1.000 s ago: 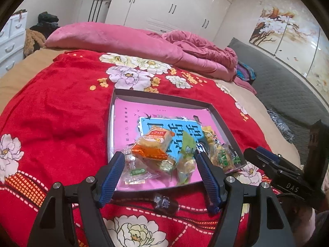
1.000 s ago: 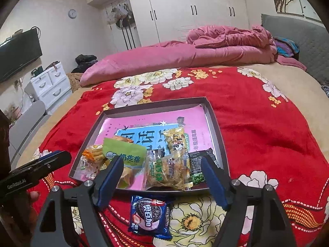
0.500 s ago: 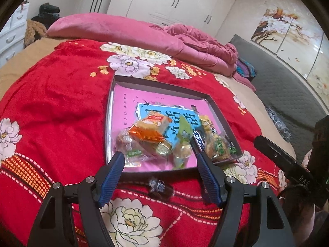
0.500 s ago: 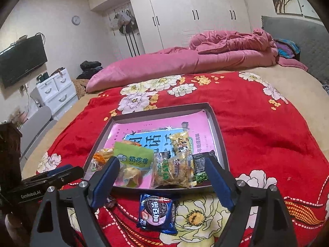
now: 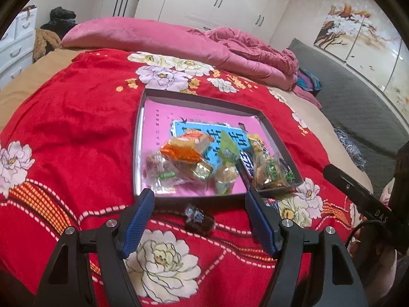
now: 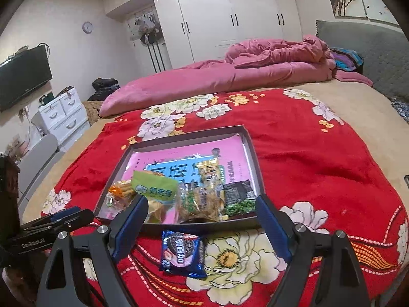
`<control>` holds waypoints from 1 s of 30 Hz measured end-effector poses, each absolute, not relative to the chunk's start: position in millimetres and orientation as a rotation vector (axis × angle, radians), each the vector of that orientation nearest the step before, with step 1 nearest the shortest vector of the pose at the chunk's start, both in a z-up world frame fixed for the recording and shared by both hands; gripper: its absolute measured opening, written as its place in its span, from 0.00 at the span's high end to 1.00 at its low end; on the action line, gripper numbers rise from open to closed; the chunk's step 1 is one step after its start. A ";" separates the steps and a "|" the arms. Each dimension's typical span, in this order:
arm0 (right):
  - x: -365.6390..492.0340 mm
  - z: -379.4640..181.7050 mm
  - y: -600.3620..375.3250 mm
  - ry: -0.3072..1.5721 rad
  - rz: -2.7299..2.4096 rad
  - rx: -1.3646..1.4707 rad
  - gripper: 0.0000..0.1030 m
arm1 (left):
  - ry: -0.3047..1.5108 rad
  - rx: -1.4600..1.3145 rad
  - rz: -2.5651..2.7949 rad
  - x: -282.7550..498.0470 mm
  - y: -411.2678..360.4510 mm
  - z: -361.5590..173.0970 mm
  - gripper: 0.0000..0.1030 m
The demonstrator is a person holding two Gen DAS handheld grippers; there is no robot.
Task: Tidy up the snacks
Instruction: 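Withdraw both tools from the tray toward the remaining snacks on the bedspread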
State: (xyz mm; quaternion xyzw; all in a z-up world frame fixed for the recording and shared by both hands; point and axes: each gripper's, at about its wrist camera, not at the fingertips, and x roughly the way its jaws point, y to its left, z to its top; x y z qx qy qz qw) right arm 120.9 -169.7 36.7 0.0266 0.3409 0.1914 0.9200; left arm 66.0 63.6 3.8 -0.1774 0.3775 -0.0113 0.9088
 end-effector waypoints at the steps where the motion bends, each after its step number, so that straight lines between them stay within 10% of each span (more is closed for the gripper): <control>1: 120.1 36.6 -170.8 0.699 0.388 0.055 0.17 | 0.785 -0.360 -0.029 65.0 59.8 3.2 0.27; 30: 95.6 34.0 -167.4 0.695 0.427 0.034 0.15 | 0.843 -0.346 0.018 48.8 53.4 -5.9 0.27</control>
